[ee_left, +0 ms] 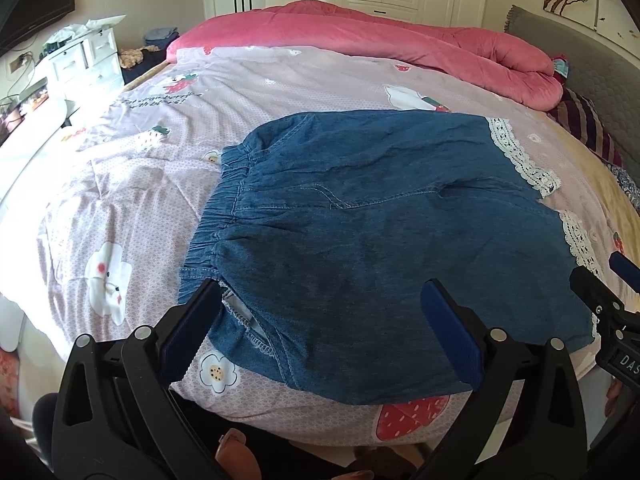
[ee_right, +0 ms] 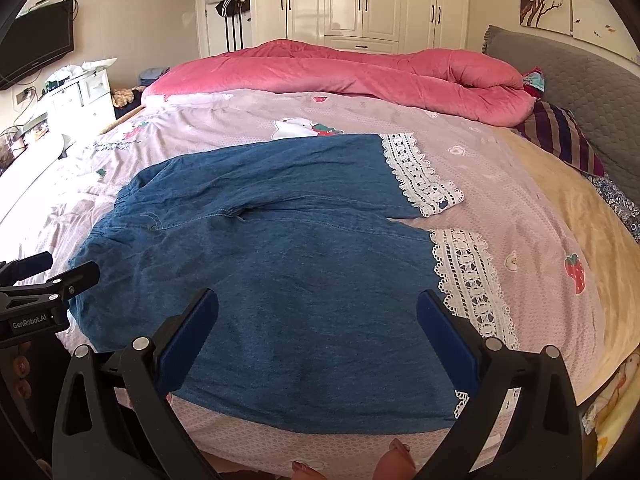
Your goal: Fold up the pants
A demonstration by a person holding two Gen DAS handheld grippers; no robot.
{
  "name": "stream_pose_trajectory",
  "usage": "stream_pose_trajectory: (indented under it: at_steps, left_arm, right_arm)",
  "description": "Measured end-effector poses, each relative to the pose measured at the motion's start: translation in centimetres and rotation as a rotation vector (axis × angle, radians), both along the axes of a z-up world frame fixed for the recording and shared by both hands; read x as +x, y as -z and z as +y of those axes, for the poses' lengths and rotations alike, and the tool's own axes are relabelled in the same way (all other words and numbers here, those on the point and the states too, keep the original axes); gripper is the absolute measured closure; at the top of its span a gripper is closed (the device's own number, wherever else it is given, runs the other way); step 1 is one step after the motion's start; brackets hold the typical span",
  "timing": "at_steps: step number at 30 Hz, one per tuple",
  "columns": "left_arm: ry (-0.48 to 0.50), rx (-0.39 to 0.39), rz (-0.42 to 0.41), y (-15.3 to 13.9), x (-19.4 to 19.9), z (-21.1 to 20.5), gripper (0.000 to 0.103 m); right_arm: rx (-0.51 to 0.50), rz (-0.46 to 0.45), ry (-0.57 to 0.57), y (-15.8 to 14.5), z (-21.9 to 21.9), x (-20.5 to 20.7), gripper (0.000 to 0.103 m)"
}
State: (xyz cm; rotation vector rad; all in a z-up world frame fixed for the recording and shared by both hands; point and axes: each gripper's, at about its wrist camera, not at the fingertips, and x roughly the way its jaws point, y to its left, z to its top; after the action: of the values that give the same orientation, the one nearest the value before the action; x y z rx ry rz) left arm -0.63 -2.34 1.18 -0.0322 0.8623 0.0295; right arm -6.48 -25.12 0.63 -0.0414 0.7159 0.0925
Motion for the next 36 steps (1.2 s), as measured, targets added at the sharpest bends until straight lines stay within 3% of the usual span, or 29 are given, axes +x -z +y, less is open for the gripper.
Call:
stream_pose_trajectory:
  at_steps: [25, 36]
  left_arm:
    - [-0.011, -0.002, 0.005, 0.5, 0.6, 0.7, 0.009]
    - [-0.029, -0.010, 0.007, 0.6, 1.9, 1.3, 0.009]
  right_arm:
    - [0.005, 0.024, -0.011, 0.8, 0.3, 1.1, 0.004]
    - [0.060, 0.017, -0.057, 0.3, 0.2, 3.0, 0.004]
